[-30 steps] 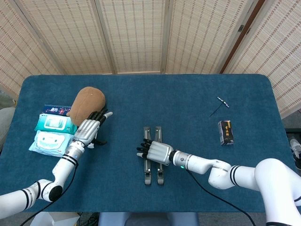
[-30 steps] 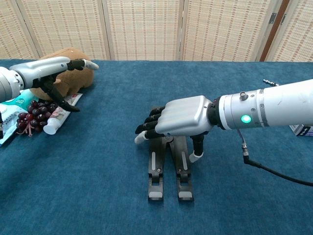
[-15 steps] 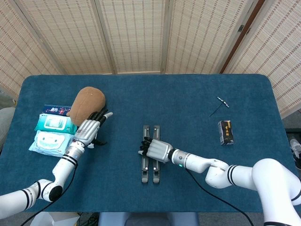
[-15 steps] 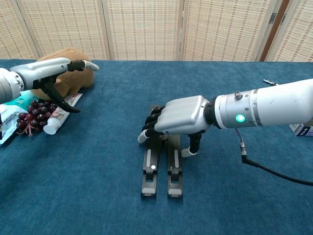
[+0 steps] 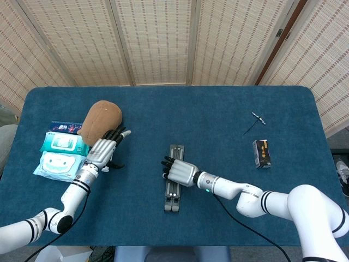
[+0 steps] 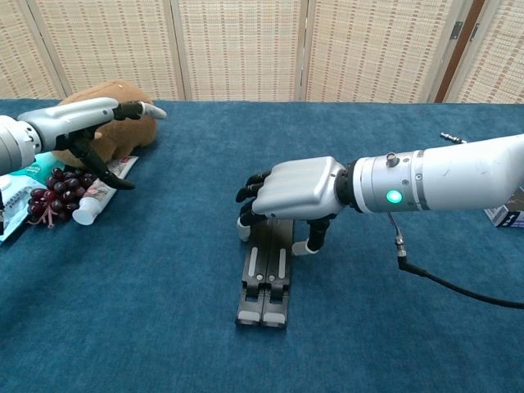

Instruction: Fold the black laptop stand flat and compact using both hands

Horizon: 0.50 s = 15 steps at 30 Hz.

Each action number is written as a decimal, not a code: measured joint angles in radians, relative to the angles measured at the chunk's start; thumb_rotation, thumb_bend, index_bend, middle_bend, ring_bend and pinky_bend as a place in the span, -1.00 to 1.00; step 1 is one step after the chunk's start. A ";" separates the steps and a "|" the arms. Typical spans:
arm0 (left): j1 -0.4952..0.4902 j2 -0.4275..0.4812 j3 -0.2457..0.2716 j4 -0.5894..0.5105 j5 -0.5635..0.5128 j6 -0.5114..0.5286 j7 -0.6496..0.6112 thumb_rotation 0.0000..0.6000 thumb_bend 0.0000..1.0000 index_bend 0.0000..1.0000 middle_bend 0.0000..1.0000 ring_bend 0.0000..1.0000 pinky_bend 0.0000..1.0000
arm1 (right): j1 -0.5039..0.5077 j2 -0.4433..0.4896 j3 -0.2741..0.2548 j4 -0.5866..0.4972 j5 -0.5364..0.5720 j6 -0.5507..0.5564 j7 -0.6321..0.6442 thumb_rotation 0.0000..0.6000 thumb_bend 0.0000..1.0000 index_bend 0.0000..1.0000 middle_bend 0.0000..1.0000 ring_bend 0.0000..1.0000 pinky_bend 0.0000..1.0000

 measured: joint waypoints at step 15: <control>0.010 0.016 -0.008 -0.026 0.010 0.026 -0.003 1.00 -0.75 -0.84 -0.95 -0.88 -1.00 | -0.095 0.113 0.014 -0.167 0.073 0.115 -0.058 1.00 -0.75 -1.00 -1.00 -1.00 -1.00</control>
